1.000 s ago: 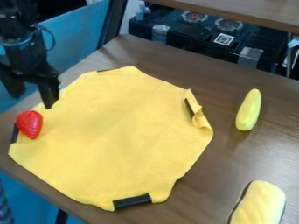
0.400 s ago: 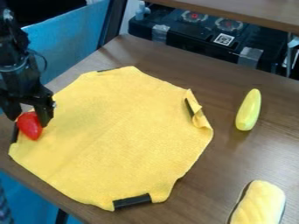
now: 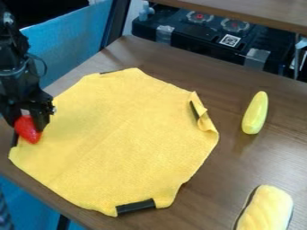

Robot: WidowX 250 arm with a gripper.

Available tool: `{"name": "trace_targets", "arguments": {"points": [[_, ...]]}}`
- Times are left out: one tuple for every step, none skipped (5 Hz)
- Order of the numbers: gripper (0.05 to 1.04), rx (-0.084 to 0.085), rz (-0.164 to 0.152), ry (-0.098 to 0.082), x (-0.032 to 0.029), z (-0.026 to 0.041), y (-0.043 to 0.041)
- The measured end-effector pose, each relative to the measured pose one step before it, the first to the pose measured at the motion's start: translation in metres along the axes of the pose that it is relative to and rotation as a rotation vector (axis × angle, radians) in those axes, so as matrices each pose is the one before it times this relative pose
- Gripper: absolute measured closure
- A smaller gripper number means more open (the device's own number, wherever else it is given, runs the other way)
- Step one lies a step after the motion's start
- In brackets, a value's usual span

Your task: Move the strawberry from top of yellow cloth to right of the table

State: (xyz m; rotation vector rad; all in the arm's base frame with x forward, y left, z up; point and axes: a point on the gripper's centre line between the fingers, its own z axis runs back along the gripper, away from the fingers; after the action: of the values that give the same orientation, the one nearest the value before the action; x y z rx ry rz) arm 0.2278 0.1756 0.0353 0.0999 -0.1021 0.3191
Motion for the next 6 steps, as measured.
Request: {"name": "trace_targets", "arguments": {"points": [[0.381,-0.02,-0.0134,0.0133,-0.00244,0.00259,-0.00357],[0.381,-0.0206,-0.0166,-0.015,0.00454,0.01178,-0.00521],[0.381,-0.0457,-0.0723,-0.0426,0.0085,0.01643,-0.02817],[0.381,-0.0508,-0.0744,-0.0282,0.0093,0.00531,-0.0393],[0.381,-0.0434,-0.1498,0.036,0.01288,-0.01035,-0.05428],[0.381,-0.0277,-0.0528,0.0248,0.01796,-0.00919,-0.04835]]}}
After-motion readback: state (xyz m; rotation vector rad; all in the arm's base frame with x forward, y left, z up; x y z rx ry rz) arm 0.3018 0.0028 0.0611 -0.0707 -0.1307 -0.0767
